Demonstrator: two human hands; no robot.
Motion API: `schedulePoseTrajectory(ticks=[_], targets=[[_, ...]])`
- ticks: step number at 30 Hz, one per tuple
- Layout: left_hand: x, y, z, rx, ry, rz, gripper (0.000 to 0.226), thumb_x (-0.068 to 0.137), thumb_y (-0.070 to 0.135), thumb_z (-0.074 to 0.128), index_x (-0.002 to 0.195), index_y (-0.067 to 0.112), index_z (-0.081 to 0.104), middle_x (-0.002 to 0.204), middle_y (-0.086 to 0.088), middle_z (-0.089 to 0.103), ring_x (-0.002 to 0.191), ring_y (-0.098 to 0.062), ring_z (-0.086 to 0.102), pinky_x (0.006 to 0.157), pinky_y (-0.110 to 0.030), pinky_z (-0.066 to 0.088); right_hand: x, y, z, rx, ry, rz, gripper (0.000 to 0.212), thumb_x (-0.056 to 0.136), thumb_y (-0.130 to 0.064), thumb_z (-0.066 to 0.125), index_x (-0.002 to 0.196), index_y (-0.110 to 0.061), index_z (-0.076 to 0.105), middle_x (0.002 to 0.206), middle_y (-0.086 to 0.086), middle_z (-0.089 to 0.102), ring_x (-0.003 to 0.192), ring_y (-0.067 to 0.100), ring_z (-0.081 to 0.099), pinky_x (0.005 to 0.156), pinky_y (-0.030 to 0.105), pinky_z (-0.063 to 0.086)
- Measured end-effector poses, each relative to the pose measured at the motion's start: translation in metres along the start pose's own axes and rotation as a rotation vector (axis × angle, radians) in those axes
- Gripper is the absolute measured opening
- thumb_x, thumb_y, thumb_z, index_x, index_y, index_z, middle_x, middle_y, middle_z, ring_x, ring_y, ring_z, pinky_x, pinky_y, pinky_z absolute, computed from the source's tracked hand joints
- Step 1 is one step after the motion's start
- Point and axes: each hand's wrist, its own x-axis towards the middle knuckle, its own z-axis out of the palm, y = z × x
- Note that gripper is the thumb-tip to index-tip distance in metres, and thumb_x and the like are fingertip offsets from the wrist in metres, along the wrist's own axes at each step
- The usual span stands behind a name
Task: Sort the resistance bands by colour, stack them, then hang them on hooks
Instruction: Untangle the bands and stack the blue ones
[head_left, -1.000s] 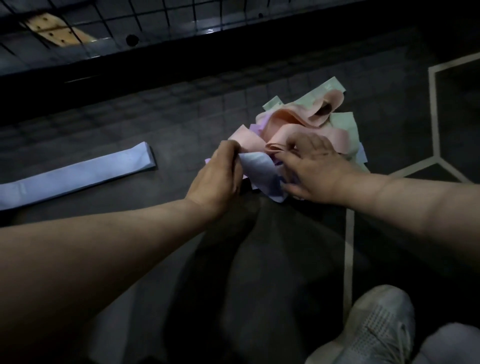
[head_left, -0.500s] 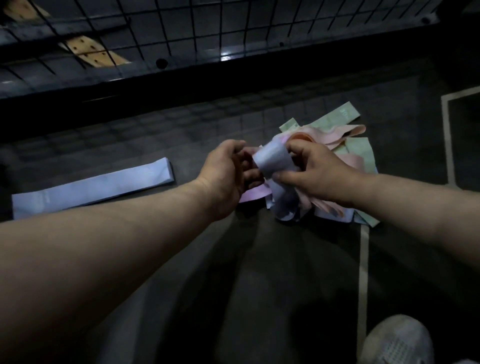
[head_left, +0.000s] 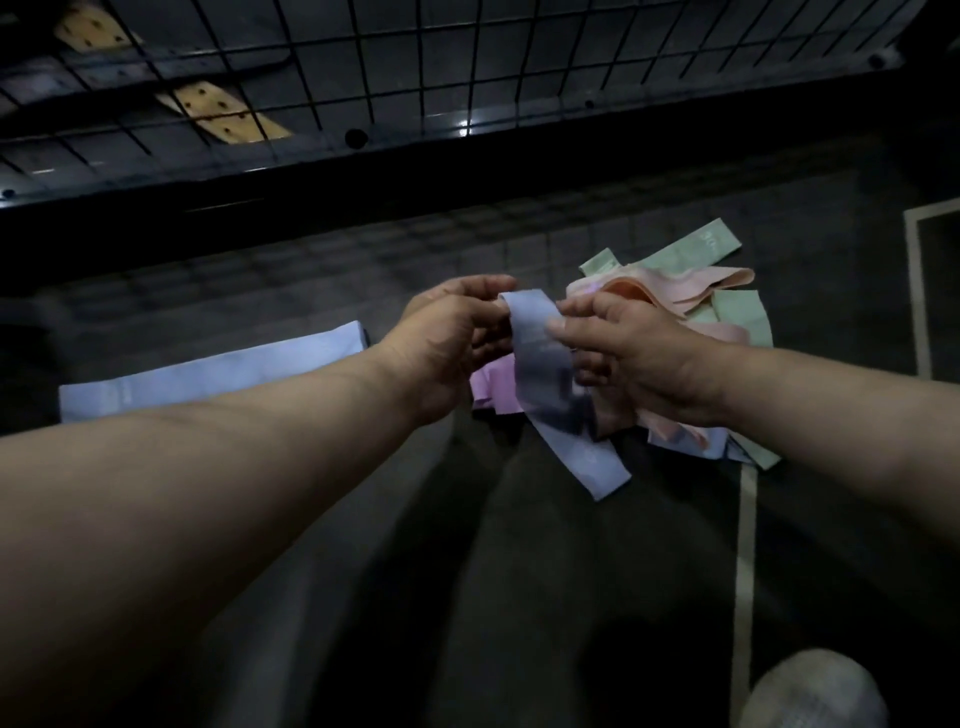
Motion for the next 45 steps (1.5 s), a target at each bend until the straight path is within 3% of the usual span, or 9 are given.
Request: schedulePoseTrajectory(ticks=[4, 8, 13, 17, 23, 26, 30, 41, 45], targets=[[-0.001, 0.003, -0.006, -0.033, 0.005, -0.007, 0.026, 0.092, -0.007, 0.048, 0.106, 0.01, 0.063, 0.103, -0.012, 0.069, 0.091, -0.024, 0.068, 0.076, -0.031, 0.058, 0.006, -0.006, 0.002, 0.019, 0.036, 0.038, 0.062, 0.086, -0.063, 0.061, 0.114, -0.008, 0.065, 0.093, 0.011, 0.067, 0.084, 0.025, 0.064, 0.074, 0.038, 0.051], [-0.002, 0.003, -0.009, -0.051, -0.052, -0.064, 0.026, 0.094, 0.003, 0.048, 0.116, 0.005, 0.061, 0.103, -0.015, 0.069, 0.092, -0.026, 0.068, 0.087, -0.04, 0.057, 0.01, -0.01, 0.006, -0.18, 0.189, -0.096, 0.021, 0.092, -0.031, 0.068, 0.098, -0.011, 0.067, 0.071, 0.0, 0.06, 0.067, 0.011, 0.055, 0.06, 0.023, 0.048], [-0.004, 0.003, -0.011, 0.202, -0.157, -0.091, 0.032, 0.096, 0.029, 0.057, 0.11, 0.001, 0.064, 0.101, -0.016, 0.066, 0.094, -0.03, 0.065, 0.089, -0.043, 0.055, 0.009, -0.016, 0.012, -0.212, 0.148, -0.141, 0.013, 0.092, -0.028, 0.068, 0.1, -0.016, 0.068, 0.091, 0.023, 0.069, 0.08, 0.023, 0.064, 0.078, 0.05, 0.055], [-0.001, 0.005, -0.014, 0.218, -0.025, 0.04, 0.011, 0.097, 0.012, 0.058, 0.101, 0.004, 0.064, 0.088, -0.014, 0.072, 0.078, -0.023, 0.069, 0.068, -0.034, 0.059, 0.007, -0.019, 0.019, -0.193, 0.013, -0.054, 0.023, 0.091, -0.043, 0.067, 0.086, -0.021, 0.064, 0.065, -0.004, 0.058, 0.062, 0.01, 0.053, 0.061, 0.033, 0.045], [0.017, 0.028, -0.038, -0.018, 0.305, 0.099, 0.006, 0.098, 0.014, 0.054, 0.103, 0.017, 0.057, 0.088, -0.009, 0.065, 0.073, -0.021, 0.066, 0.052, -0.026, 0.056, -0.001, -0.015, 0.01, -0.32, -0.317, 0.161, 0.032, 0.085, -0.017, 0.074, 0.115, -0.011, 0.065, 0.099, 0.006, 0.075, 0.089, 0.018, 0.072, 0.069, 0.025, 0.056], [0.027, 0.035, -0.056, -0.093, 0.394, 0.14, 0.017, 0.1, 0.017, 0.052, 0.117, 0.017, 0.055, 0.102, -0.012, 0.067, 0.087, -0.027, 0.069, 0.057, -0.03, 0.059, -0.002, -0.012, 0.002, -0.234, -0.314, 0.203, 0.038, 0.083, -0.005, 0.074, 0.117, -0.011, 0.06, 0.097, 0.008, 0.074, 0.085, 0.015, 0.072, 0.063, 0.024, 0.058], [0.027, 0.033, -0.066, -0.127, 0.438, 0.15, 0.008, 0.1, 0.018, 0.052, 0.107, 0.018, 0.057, 0.107, -0.014, 0.069, 0.092, -0.028, 0.071, 0.062, -0.031, 0.059, 0.001, -0.016, -0.014, -0.306, -0.333, 0.243, 0.05, 0.073, -0.005, 0.078, 0.12, -0.009, 0.06, 0.11, 0.014, 0.073, 0.105, 0.029, 0.07, 0.089, 0.043, 0.057], [0.018, 0.037, -0.067, -0.151, 0.534, 0.07, 0.01, 0.1, 0.019, 0.051, 0.109, 0.018, 0.054, 0.094, -0.01, 0.068, 0.069, -0.021, 0.073, 0.071, -0.04, 0.062, 0.002, -0.015, -0.038, -0.067, -0.167, 0.121, 0.05, 0.077, -0.011, 0.077, 0.123, -0.027, 0.066, 0.117, 0.02, 0.055, 0.098, 0.036, 0.053, 0.084, 0.044, 0.052], [0.016, 0.032, -0.068, -0.15, 0.524, 0.064, 0.019, 0.1, 0.022, 0.054, 0.118, 0.015, 0.055, 0.096, -0.006, 0.067, 0.068, -0.017, 0.071, 0.058, -0.032, 0.06, 0.0, -0.014, -0.033, -0.062, -0.129, 0.075, 0.03, 0.086, -0.005, 0.067, 0.116, -0.008, 0.064, 0.1, 0.016, 0.07, 0.082, 0.023, 0.07, 0.069, 0.03, 0.061]])
